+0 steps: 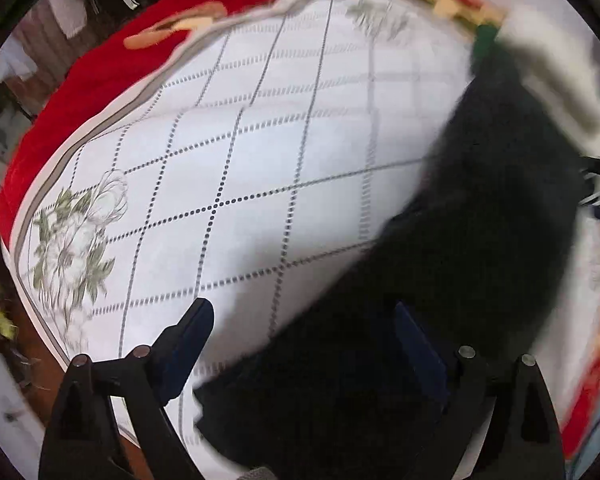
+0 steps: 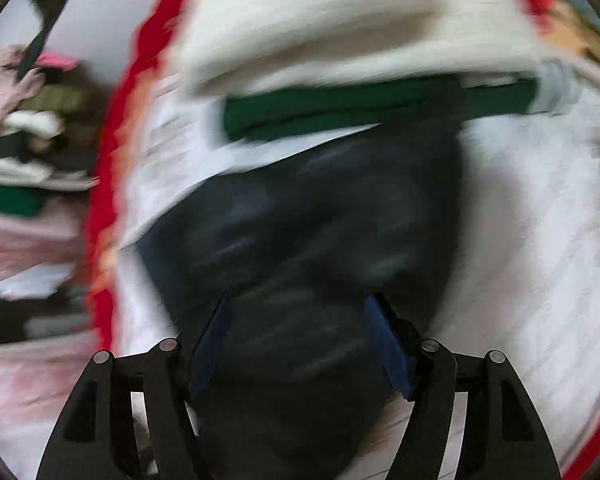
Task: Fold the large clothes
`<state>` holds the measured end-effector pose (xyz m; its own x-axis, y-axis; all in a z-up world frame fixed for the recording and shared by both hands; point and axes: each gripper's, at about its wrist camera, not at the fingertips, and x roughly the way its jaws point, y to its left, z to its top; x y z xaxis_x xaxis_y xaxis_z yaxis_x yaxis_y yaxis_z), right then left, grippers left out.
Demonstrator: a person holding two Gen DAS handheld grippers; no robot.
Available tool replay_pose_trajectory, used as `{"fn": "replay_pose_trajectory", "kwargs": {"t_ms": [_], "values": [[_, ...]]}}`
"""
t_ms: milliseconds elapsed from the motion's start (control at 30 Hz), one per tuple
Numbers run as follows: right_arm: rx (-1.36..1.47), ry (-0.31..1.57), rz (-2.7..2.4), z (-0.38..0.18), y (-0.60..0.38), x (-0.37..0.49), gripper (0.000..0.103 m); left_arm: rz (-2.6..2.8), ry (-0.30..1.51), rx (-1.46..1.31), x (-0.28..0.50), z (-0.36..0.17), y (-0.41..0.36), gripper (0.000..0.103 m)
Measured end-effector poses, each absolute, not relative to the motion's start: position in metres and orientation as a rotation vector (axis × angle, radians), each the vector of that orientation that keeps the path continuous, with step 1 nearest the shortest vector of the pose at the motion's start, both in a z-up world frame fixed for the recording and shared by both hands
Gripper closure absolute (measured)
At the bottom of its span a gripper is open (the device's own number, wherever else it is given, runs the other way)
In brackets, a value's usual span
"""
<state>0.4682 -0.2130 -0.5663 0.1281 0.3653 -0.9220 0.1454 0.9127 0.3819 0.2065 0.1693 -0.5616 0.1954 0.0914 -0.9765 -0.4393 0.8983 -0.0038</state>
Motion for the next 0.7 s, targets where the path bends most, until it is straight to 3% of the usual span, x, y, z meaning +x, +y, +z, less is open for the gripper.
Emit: {"fn": "replay_pose_trajectory", "kwargs": {"t_ms": [100,200,267,333,400,600,667,700], "values": [[0.453,1.483,0.082,-0.605,-0.25,0.477,0.032,0.384,1.383,-0.326,0.219,-0.595,0.175,0.008],[0.62,1.55,0.149,-0.651,-0.264,0.484,0.031,0.391,1.385,-0.294,0.221,-0.596,0.175,0.006],[0.656,1.483,0.157,-0.655,-0.267,0.481,0.035,0.401,1.383,-0.258,0.221,-0.591,0.172,0.006],[0.631,1.438,0.173,-0.646,-0.267,0.472,0.074,0.417,1.383,-0.235,0.22,-0.583,0.17,0.006],[0.695,1.412,0.171,-0.633,-0.28,0.455,0.087,0.425,1.392,-0.222,0.217,-0.575,0.167,0.006],[0.798,1.49,-0.05,-0.604,-0.358,0.335,0.088,0.421,1.385,-0.217,0.188,-0.537,0.149,0.006],[0.762,1.584,-0.069,-0.612,-0.377,0.299,0.085,0.411,1.391,-0.224,0.179,-0.531,0.14,0.006],[0.761,1.66,-0.084,-0.619,-0.39,0.275,0.079,0.408,1.394,-0.225,0.175,-0.529,0.135,0.006]]}}
